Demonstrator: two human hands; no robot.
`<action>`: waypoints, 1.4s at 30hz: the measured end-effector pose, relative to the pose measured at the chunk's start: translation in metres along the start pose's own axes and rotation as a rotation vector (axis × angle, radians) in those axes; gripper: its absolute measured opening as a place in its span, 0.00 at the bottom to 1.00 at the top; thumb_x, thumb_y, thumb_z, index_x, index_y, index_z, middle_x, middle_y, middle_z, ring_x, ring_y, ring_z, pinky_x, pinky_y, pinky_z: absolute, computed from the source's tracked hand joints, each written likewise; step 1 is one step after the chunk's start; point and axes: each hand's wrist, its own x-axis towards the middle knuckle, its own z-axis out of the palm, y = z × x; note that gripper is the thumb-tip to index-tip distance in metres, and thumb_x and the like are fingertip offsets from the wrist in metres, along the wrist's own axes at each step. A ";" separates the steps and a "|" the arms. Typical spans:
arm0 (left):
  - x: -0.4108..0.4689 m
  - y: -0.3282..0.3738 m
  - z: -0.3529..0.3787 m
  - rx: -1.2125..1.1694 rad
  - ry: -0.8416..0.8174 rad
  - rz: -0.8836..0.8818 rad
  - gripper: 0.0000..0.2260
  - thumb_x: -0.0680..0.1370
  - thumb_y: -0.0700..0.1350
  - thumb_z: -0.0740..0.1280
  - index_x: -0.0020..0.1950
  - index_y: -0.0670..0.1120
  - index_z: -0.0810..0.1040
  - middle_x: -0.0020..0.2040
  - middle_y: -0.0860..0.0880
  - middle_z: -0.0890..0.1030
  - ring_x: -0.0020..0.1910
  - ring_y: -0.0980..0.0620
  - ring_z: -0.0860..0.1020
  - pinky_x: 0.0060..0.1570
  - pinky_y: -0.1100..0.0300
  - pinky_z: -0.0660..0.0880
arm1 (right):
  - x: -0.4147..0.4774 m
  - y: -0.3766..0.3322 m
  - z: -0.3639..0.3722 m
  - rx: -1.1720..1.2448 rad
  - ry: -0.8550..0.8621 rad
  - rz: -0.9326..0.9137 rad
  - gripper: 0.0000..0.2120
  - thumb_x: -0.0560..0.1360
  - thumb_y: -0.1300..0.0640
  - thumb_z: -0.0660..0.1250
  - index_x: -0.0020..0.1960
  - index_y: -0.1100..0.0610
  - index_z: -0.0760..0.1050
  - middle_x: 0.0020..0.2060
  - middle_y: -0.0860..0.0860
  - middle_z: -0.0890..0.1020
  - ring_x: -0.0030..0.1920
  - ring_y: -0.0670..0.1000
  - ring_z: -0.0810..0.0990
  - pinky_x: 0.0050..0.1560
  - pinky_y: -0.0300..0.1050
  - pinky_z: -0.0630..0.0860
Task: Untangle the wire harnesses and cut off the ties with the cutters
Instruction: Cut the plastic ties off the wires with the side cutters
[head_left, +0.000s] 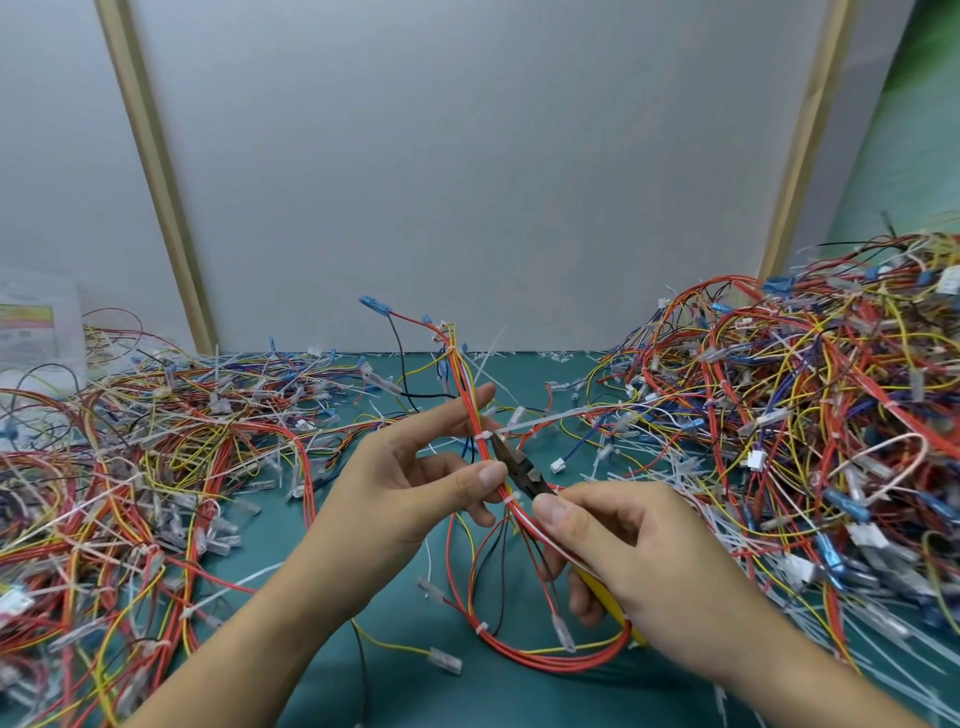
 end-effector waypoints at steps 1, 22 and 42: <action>0.000 0.000 0.000 0.001 0.002 -0.001 0.26 0.71 0.39 0.74 0.68 0.51 0.78 0.56 0.47 0.83 0.33 0.49 0.81 0.44 0.59 0.80 | 0.000 0.000 0.000 0.001 0.001 -0.002 0.19 0.73 0.40 0.65 0.37 0.54 0.81 0.25 0.47 0.80 0.25 0.48 0.79 0.29 0.37 0.73; 0.000 -0.002 0.001 0.023 -0.032 0.001 0.26 0.72 0.39 0.74 0.69 0.50 0.77 0.57 0.46 0.83 0.35 0.49 0.81 0.41 0.60 0.79 | 0.001 0.011 -0.003 -0.081 -0.022 -0.032 0.25 0.79 0.41 0.64 0.34 0.59 0.72 0.25 0.59 0.75 0.22 0.51 0.75 0.25 0.47 0.74; -0.003 0.004 0.006 0.006 -0.167 -0.016 0.11 0.67 0.46 0.76 0.40 0.44 0.75 0.46 0.48 0.77 0.44 0.52 0.77 0.47 0.62 0.74 | 0.008 0.011 -0.006 0.321 0.218 -0.049 0.12 0.66 0.46 0.70 0.46 0.50 0.83 0.38 0.51 0.85 0.39 0.52 0.84 0.49 0.52 0.83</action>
